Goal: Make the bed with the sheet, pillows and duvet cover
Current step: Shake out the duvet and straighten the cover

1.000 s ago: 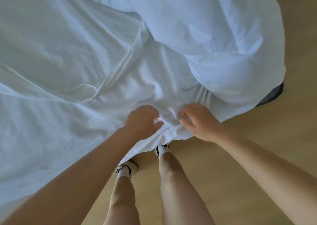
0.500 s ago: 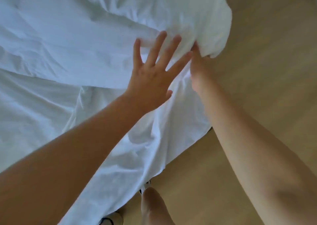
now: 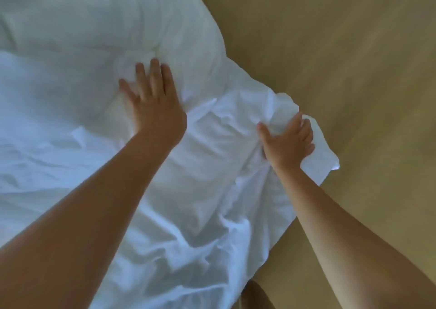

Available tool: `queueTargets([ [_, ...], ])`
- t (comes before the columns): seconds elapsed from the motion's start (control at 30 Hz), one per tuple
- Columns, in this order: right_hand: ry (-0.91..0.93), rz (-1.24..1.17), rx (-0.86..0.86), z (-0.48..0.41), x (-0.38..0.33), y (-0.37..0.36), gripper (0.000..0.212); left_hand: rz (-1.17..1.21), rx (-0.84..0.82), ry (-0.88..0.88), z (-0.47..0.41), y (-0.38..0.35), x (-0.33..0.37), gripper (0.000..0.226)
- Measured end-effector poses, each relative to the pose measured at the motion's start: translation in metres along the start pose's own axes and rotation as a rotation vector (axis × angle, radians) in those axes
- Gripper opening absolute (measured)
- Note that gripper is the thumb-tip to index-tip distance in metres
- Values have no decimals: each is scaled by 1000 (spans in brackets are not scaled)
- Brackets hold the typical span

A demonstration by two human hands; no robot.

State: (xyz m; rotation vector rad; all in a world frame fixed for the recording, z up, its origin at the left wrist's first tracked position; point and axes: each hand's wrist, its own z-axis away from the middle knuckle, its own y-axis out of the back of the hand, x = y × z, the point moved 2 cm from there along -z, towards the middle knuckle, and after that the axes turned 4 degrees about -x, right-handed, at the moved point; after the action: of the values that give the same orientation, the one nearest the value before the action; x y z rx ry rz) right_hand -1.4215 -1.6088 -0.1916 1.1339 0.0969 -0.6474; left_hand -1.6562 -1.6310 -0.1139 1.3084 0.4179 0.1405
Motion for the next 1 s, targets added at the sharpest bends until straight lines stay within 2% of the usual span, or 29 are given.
queueTargets([
  [0.07,-1,47,19,-8,0,6,86,136,25,-93,43,-3,38,86],
  [0.13,119,109,39,-11,-12,6,61,212,-215,-174,90,-20,77,93],
  [0.2,228,108,12,-7,-27,3,41,203,-440,-111,118,-42,105,88],
  [0.23,232,80,-27,-6,-32,2,37,200,-470,-63,120,-49,110,79],
  [0.3,225,51,-132,-8,-38,-3,35,172,-453,-48,106,-58,107,57],
  [0.4,332,38,-192,-13,-40,7,33,258,-449,-198,80,-52,93,33],
  [0.5,375,-140,-164,-29,3,37,43,376,-387,-417,90,-29,115,31],
  [0.57,364,-204,-164,-29,50,57,48,377,-434,-491,114,-29,144,30],
  [0.67,373,-73,-209,-28,79,55,47,326,-458,-431,131,-49,170,30],
  [0.73,370,42,-184,-34,76,45,43,378,-430,-359,136,-57,171,29],
  [0.8,291,-17,-88,-41,79,43,43,490,-366,-307,145,-58,166,28],
  [0.9,-15,-229,0,-43,114,48,60,539,-312,-301,173,-55,159,37],
  [0.93,-90,-251,-20,-41,126,47,56,523,-315,-278,183,-55,155,44],
  [1.0,-51,-201,-73,-34,139,43,43,502,-330,-155,199,-61,143,53],
])
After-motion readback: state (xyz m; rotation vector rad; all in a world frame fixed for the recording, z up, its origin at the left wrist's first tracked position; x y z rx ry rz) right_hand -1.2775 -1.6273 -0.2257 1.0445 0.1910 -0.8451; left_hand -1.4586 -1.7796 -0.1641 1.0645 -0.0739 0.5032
